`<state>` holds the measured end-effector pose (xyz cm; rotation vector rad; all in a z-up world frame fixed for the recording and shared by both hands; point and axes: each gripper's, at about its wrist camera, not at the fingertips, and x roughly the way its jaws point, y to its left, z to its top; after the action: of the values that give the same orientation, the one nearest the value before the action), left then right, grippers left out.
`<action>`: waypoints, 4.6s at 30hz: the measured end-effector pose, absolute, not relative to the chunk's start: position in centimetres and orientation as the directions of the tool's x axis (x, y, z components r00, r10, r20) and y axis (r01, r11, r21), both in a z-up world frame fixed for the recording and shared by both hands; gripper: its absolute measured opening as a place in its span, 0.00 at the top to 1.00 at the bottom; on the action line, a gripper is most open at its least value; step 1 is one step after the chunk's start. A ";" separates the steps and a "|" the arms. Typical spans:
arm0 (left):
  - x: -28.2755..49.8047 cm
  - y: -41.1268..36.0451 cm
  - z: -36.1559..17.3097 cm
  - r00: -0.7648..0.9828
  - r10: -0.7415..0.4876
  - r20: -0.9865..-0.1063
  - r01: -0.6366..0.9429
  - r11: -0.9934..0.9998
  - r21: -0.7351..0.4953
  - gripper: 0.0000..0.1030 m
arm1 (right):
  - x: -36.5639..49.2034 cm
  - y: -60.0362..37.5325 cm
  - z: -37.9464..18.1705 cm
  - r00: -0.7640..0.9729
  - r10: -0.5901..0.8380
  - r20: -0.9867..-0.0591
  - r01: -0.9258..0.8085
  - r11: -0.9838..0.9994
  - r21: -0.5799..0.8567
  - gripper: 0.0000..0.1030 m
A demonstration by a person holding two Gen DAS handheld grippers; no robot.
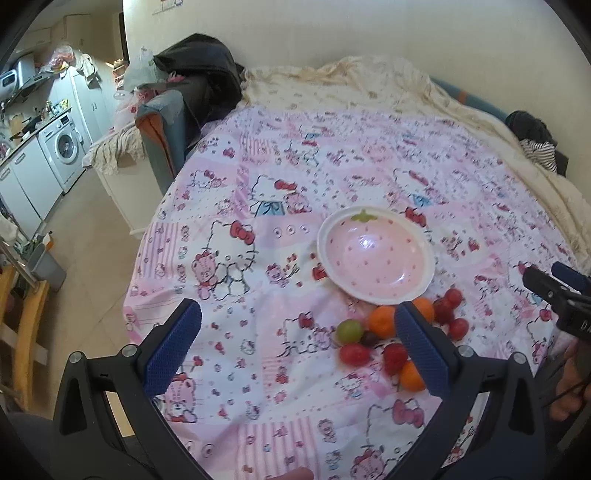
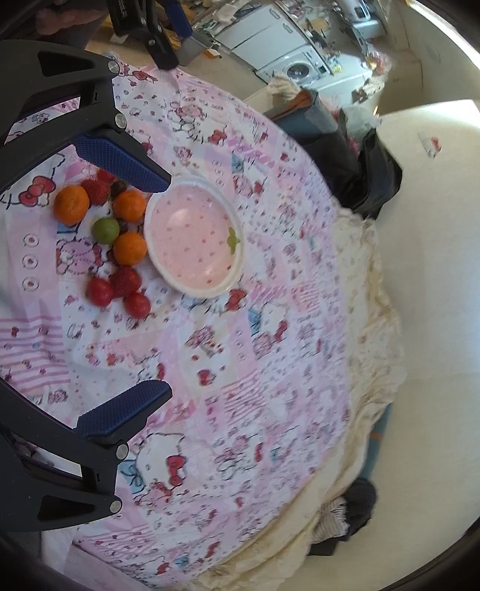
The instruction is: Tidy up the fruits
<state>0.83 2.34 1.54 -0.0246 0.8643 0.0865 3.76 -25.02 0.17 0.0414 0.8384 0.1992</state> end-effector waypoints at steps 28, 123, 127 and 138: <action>8.5 1.3 -10.4 0.218 -0.107 -0.970 -0.074 0.989 -0.125 0.29 | 10.4 -23.2 -12.4 0.126 0.132 -0.983 -0.209 0.972 0.103 0.40; 22.7 -2.5 -12.1 0.375 -0.084 -0.923 0.117 0.992 -0.043 0.58 | 24.1 -20.9 -13.3 0.253 0.412 -0.875 -0.179 0.909 0.376 0.62; 22.5 -2.6 -11.0 0.411 -0.102 -0.906 0.114 0.992 -0.060 0.37 | 24.2 -21.2 -12.6 0.271 0.450 -0.851 -0.174 0.893 0.416 0.58; 21.5 -1.6 -7.5 0.516 -0.112 -0.849 0.086 0.993 -0.079 0.30 | 24.0 -22.1 -8.8 0.386 0.500 -0.775 -0.166 0.864 0.475 0.19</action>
<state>21.48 -1.62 -7.52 -0.0286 1.0220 -0.1189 23.97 -22.10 -8.76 0.3453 1.0985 0.4349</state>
